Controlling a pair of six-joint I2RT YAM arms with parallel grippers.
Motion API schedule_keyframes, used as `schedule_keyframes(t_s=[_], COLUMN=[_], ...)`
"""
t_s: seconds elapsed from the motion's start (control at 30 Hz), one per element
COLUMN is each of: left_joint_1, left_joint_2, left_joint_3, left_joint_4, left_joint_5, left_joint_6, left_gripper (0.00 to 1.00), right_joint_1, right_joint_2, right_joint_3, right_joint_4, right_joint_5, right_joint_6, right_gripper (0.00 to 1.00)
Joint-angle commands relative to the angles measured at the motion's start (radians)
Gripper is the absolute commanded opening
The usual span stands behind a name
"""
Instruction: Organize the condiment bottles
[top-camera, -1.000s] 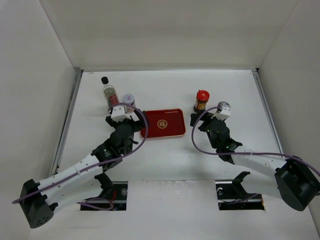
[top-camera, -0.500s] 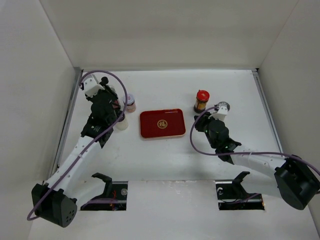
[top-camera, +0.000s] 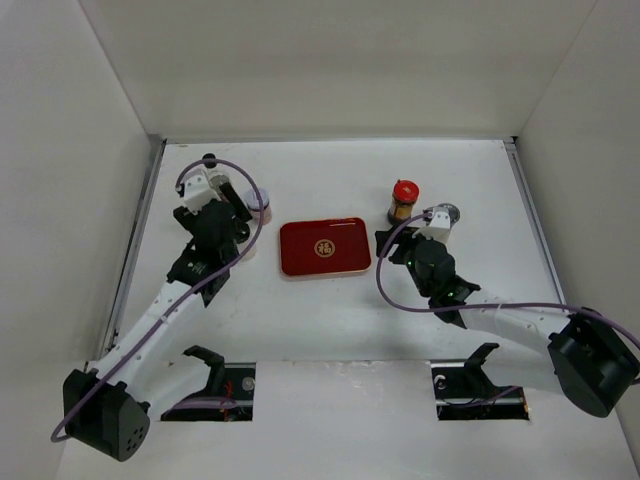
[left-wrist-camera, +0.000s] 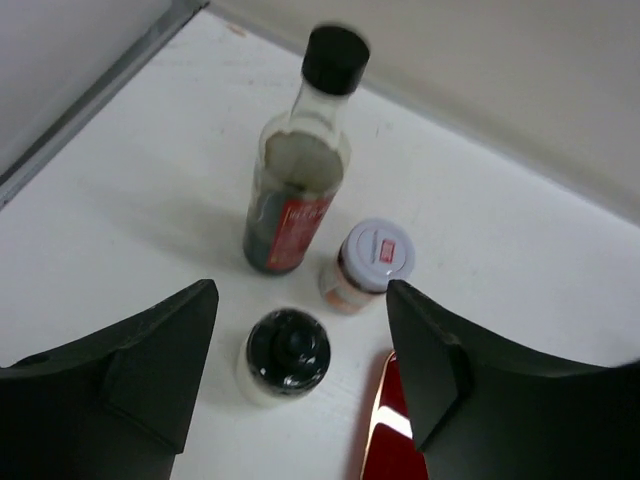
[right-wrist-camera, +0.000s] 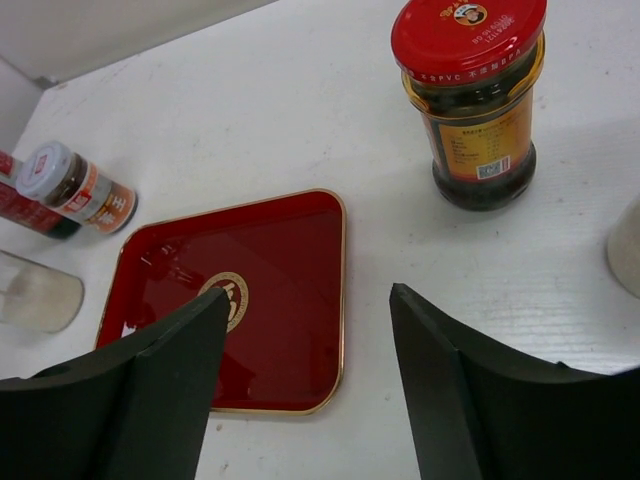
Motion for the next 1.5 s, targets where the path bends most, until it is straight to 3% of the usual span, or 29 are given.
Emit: schedule_keyframes(t_s=[0.0,0.23,0.47,0.73,0.83,0.97,1.03,1.23,1.47], left_joint_1=[-0.027,-0.079,-0.087,-0.044,-0.027,-0.033,-0.050,-0.222,-0.358], left_joint_2=[0.003,0.156,0.256,0.317,0.326,0.303,0.262,0.147,0.280], left_joint_3=[-0.058,-0.118,-0.132,-0.147,-0.152,-0.152,-0.145,-0.097,0.018], left_joint_4=[-0.090,-0.003,0.102,0.195,0.218,0.222,0.211,0.202,0.271], left_joint_5=[0.002,-0.019,-0.122,-0.076,-0.064,-0.052,-0.052,-0.130,-0.124], left_joint_6=[-0.038,-0.050,-0.049,-0.052,-0.052,-0.047,-0.039,-0.001,0.005], left_gripper=[0.72,0.80,0.79,0.75,0.67,0.44,0.38,0.33,0.33], right_joint_1=[0.014,0.014,0.014,0.014,0.014,0.014,0.014,0.014,0.014], right_joint_2=[0.002,0.011,0.014,0.021,0.011,-0.002,-0.010,-0.004,-0.002], right_joint_3=[0.040,0.042,0.044,0.045,0.044,0.039,0.036,0.036,0.031], right_joint_4=[0.057,0.057,0.057,0.057,0.057,0.057,0.057,0.062,0.065], right_joint_5=[0.004,0.001,0.001,0.003,0.004,0.004,0.004,0.004,0.013], right_joint_6=[-0.009,-0.015,-0.021,-0.021,-0.022,-0.022,-0.022,-0.022,-0.021], right_gripper=[0.74,0.80,0.81,0.81,0.82,0.82,0.82,0.81,0.81])
